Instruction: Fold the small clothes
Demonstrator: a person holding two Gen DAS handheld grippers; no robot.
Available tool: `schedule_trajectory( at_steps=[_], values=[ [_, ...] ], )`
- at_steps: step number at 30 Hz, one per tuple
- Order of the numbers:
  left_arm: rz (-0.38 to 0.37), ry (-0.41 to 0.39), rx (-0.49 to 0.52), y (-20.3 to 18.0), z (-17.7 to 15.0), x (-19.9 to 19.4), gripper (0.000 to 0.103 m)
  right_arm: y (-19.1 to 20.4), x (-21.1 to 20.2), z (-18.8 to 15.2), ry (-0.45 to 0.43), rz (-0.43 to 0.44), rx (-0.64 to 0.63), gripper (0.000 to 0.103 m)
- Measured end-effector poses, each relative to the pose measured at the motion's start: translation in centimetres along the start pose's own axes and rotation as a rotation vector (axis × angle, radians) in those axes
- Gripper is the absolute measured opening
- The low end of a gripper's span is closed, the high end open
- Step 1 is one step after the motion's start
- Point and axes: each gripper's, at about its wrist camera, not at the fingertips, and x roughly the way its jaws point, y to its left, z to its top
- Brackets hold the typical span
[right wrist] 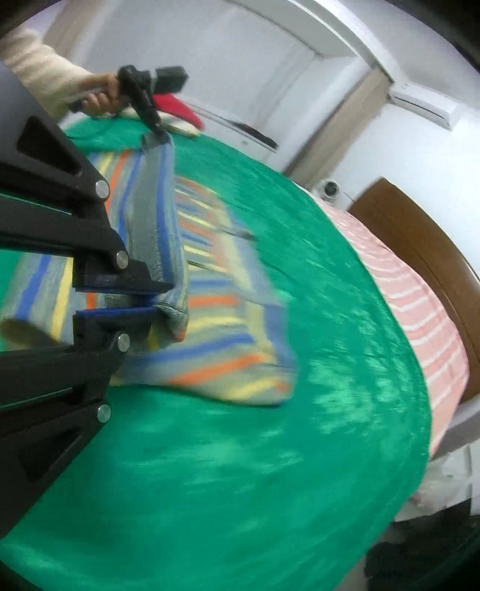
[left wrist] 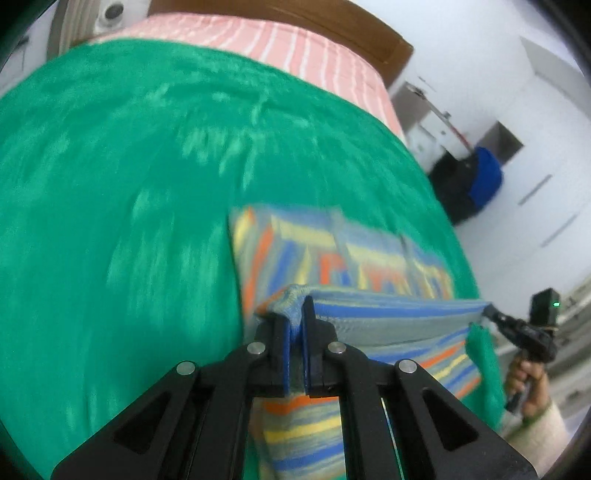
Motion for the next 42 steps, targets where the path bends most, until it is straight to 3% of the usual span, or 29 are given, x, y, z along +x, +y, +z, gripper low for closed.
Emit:
schedule_trajectory(
  at_steps=[1, 2, 3, 5, 8, 13, 16, 17, 19, 23, 27, 28, 30, 31, 33, 35, 38, 40, 42],
  values=[
    [0.017, -0.021, -0.009, 0.0, 1.6, 1.9, 0.006, -0.5, 1.2, 1.6, -0.018, -0.010, 0.009, 0.006],
    [0.042, -0.028, -0.034, 0.3, 2.5, 3.5, 0.015, -1.1, 3.0, 3.1, -0.040, -0.013, 0.027, 0.007],
    [0.075, -0.023, -0.057, 0.9, 3.2, 4.3, 0.037, -2.1, 4.3, 4.3, -0.062, 0.005, 0.059, 0.009],
    [0.164, 0.003, -0.143, 2.7, 3.6, 5.7, 0.058, -4.3, 6.4, 5.7, -0.103, -0.049, 0.132, 0.029],
    [0.073, -0.030, -0.183, 5.1, 1.9, 3.4, 0.061, -5.6, 5.9, 5.0, -0.143, -0.078, 0.174, 0.029],
    [0.039, 0.006, -0.043, 4.3, -3.5, 0.1, 0.071, -3.8, 1.5, 1.7, -0.116, -0.074, 0.032, 0.029],
    [0.123, 0.050, 0.135, 1.3, -7.3, 0.2, 0.077, -0.3, 0.4, -0.6, -0.025, -0.051, -0.145, 0.029],
    [0.196, 0.060, 0.198, 0.6, -8.6, 0.9, 0.077, 1.2, 1.2, -1.0, 0.026, -0.036, -0.189, 0.029],
    [0.228, 0.052, 0.207, 0.5, -10.0, 1.3, 0.077, 3.5, 3.1, -1.1, 0.101, -0.019, -0.220, 0.029],
    [0.211, -0.049, 0.166, 1.8, -12.3, 1.0, 0.083, 7.2, 9.4, 0.9, 0.218, 0.050, -0.169, 0.032],
    [0.208, -0.104, 0.169, 1.9, -12.8, 1.0, 0.085, 9.3, 19.0, 3.3, 0.418, 0.028, -0.058, 0.032],
    [0.206, -0.105, 0.169, 2.0, -12.8, 1.0, 0.085, 9.6, 20.9, 4.0, 0.414, 0.016, -0.064, 0.032],
    [0.198, -0.103, 0.167, 2.0, -12.6, 1.3, 0.088, 10.9, 22.5, 6.2, 0.252, -0.022, -0.115, 0.032],
    [0.191, -0.104, 0.167, 2.1, -12.6, 1.3, 0.088, 11.7, 21.9, 7.5, 0.126, -0.045, -0.135, 0.032],
    [0.171, -0.109, 0.168, 2.2, -12.7, 1.3, 0.092, 12.9, 20.5, 8.4, 0.016, -0.043, -0.165, 0.036],
    [0.156, -0.113, 0.164, 2.5, -12.8, 1.3, 0.093, 13.8, 19.5, 8.1, 0.026, -0.003, -0.189, 0.043],
    [0.144, -0.122, 0.161, 2.6, -13.0, 1.1, 0.093, 14.7, 18.1, 5.4, 0.158, 0.002, -0.347, 0.048],
    [0.141, -0.123, 0.160, 2.6, -13.1, 1.0, 0.093, 13.6, 17.1, 3.2, 0.212, -0.047, -0.460, 0.049],
    [0.143, -0.122, 0.161, 2.6, -13.1, 1.1, 0.093, 9.3, 16.2, 1.8, 0.266, -0.167, -0.503, 0.049]
  ],
)
